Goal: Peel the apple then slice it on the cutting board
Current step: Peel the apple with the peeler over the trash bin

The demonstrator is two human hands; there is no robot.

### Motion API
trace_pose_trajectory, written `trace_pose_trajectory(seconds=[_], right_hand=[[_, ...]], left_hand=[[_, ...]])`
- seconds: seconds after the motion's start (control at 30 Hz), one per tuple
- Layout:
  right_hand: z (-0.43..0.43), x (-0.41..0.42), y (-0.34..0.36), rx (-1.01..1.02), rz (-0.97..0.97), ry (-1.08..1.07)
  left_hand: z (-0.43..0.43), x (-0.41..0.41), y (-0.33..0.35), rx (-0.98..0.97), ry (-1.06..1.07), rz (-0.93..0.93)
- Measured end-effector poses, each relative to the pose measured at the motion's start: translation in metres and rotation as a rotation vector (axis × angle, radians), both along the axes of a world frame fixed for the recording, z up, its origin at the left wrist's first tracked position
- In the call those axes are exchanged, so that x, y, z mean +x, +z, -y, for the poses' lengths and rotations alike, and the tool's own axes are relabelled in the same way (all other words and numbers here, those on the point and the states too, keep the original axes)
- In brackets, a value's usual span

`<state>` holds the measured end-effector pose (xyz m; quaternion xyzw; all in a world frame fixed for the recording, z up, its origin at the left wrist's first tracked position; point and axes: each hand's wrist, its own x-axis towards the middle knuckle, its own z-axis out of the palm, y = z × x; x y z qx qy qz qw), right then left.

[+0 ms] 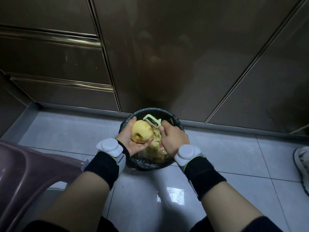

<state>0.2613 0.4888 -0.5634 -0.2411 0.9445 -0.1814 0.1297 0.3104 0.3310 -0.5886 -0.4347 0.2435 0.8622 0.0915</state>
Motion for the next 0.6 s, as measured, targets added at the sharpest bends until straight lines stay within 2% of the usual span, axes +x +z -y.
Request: trace_pose_trajectory(seconds=[0.2, 0.37, 0.47, 0.6], right_hand=[[0.008, 0.007, 0.008, 0.017, -0.061, 0.099], [-0.008, -0.010, -0.012, 0.261, 0.211, -0.032], [-0.010, -0.014, -0.013, 0.173, 0.168, -0.107], [-0.003, -0.008, -0.012, 0.115, 0.134, -0.079]], left_hand=[[0.000, 0.001, 0.003, -0.029, -0.073, -0.017], [-0.007, 0.000, 0.018, 0.004, -0.137, -0.095], [-0.006, 0.002, 0.014, 0.040, -0.098, -0.128], [0.004, 0.002, 0.002, 0.006, 0.012, -0.103]])
